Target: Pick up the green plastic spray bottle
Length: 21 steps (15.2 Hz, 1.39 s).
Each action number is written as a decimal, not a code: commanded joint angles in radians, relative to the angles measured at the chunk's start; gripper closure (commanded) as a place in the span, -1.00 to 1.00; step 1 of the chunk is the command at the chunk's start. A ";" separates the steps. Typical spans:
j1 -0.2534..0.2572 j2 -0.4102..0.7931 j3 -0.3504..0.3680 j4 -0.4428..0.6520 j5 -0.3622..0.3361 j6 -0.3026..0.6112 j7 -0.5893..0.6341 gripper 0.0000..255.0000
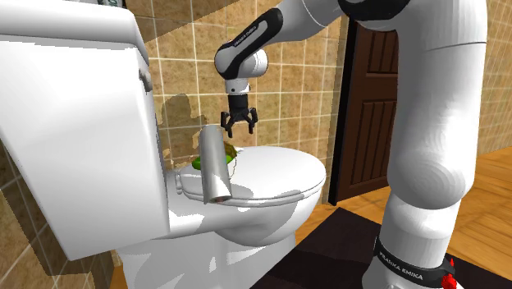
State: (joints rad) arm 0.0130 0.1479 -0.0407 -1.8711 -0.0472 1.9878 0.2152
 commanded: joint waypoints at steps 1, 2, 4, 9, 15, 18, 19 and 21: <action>-0.001 0.083 -0.001 0.075 0.005 0.010 0.013 -1.00; -0.002 0.123 -0.002 0.113 0.008 0.012 0.018 -1.00; -0.002 0.163 -0.002 0.141 0.010 0.024 0.023 -1.00; -0.003 0.187 -0.002 0.107 0.010 0.083 0.025 -1.00; -0.003 0.195 -0.002 0.096 0.010 0.102 0.026 1.00; -0.003 0.195 -0.002 0.096 0.010 0.102 0.025 1.00; -0.003 0.195 -0.002 0.096 0.010 0.102 0.025 1.00; -0.004 0.195 -0.002 0.097 0.010 0.101 0.025 1.00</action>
State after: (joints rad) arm 0.0099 0.3422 -0.0424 -1.7744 -0.0368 2.0886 0.2400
